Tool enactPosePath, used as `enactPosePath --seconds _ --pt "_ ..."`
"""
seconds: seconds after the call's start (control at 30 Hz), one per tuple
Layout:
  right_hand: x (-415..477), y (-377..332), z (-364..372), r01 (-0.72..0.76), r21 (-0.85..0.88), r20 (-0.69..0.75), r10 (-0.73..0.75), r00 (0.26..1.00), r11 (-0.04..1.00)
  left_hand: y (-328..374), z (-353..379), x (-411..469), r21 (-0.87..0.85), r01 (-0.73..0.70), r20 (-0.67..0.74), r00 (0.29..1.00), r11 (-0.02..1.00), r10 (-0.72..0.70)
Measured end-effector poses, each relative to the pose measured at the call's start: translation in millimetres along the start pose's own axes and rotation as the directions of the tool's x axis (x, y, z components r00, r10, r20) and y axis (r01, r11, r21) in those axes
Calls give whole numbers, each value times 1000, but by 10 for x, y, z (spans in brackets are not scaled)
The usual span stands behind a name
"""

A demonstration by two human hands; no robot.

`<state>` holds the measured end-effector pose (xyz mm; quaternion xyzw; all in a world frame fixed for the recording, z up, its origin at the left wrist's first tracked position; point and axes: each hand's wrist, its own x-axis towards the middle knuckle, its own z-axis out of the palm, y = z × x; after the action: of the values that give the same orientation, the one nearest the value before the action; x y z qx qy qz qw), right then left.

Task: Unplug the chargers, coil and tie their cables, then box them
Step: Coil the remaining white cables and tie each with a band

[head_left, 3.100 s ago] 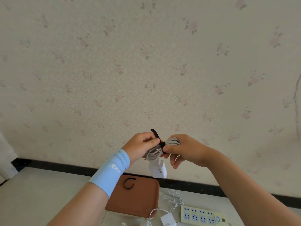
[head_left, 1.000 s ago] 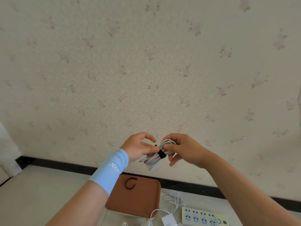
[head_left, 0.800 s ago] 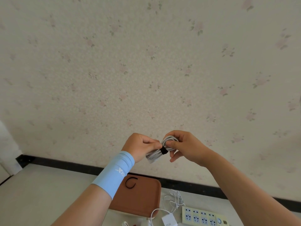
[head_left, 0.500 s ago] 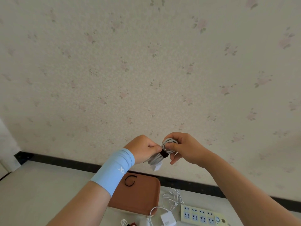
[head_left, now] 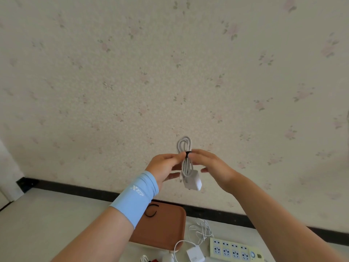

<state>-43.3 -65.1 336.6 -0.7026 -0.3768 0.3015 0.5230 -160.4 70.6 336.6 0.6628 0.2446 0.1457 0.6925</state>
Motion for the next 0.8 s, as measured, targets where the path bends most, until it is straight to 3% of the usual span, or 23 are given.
enactPosePath --seconds 0.07,0.13,0.3,0.33,0.4,0.5,0.57,0.63,0.67,0.73,0.8 --pt "10 16 71 -5 -23 93 7 996 1000 -13 17 -8 -138 44 -43 998 990 -51" --pt "34 58 143 1 -78 78 5 997 997 -50 53 -9 -222 83 -67 993 972 -101" --pt "54 123 206 -34 -63 109 40 993 997 -75 7 19 -238 104 -39 992 966 -117" --pt "55 127 216 -46 -50 121 52 991 998 -78 -21 22 -202 78 -57 994 976 -92" --pt "70 151 232 -73 -73 130 82 988 995 -103 -75 46 83 -14 -147 989 996 27" --pt "82 179 250 -156 -91 181 171 969 984 -135 -240 48 480 -217 -195 918 850 345" --pt "89 196 264 -228 -49 238 233 943 972 -152 -409 80 690 -433 32 818 580 574" --pt "97 223 299 -268 -17 287 262 921 963 -193 -494 73 803 -507 293 794 314 532" --pt "105 241 323 -277 -24 302 271 914 961 -242 -495 69 809 -526 378 807 262 454" --pt "121 280 387 -283 -80 331 293 897 956 -374 -484 82 807 -533 443 831 254 336" --pt "130 318 446 -270 -155 373 309 875 950 -471 -501 96 837 -486 420 865 252 275"
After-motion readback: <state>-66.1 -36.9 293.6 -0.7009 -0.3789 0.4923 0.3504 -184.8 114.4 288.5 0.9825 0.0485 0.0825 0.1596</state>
